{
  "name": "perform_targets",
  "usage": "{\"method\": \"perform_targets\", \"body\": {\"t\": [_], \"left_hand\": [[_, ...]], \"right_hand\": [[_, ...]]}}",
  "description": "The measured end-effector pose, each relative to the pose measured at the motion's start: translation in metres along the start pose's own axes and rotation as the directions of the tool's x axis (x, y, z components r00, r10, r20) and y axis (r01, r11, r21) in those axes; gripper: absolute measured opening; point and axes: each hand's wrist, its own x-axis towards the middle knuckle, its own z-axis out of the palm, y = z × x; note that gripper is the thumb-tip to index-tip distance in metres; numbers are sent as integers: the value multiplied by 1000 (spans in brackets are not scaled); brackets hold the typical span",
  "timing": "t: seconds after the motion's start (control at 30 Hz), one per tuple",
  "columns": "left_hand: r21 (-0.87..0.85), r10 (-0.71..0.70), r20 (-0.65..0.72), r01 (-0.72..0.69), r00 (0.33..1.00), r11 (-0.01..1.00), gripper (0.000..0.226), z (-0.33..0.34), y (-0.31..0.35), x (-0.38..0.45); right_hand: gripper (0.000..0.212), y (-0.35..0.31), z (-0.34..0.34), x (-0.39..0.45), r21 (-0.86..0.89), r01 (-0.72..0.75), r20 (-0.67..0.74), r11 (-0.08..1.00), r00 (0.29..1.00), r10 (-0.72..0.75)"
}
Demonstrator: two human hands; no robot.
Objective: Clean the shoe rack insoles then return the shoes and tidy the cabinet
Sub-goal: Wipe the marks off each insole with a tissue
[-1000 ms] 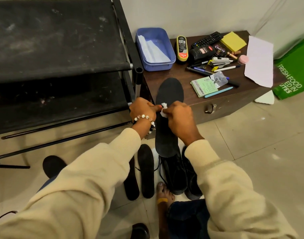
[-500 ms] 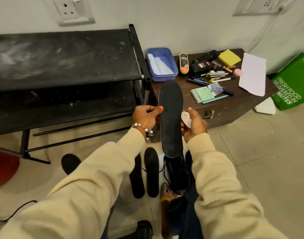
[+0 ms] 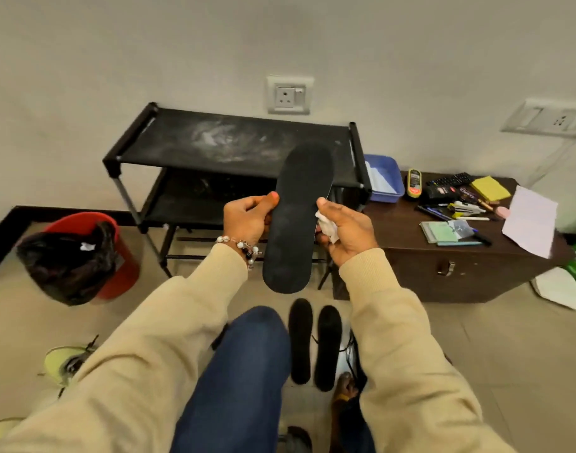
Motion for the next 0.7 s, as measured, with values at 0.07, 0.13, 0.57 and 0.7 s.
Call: {"method": "perform_targets", "body": {"t": [0.07, 0.13, 0.57, 0.7], "left_hand": [[-15, 3, -72, -4, 997, 1000, 14, -33, 3, 4], [-18, 0, -142, -3, 990, 1000, 13, -68, 1, 12], [-185, -261, -496, 193, 829, 964, 13, -231, -139, 76], [-226, -384, -543, 310, 747, 924, 13, -246, -221, 86]], "right_hand": [[12, 11, 32, -1, -112, -17, 36, 994, 999, 21], [14, 29, 63, 2, -219, -37, 82, 975, 995, 56], [10, 173, 197, 99, -755, 140, 557, 641, 653, 513], [13, 258, 190, 137, -817, 85, 495, 570, 611, 618]]}}
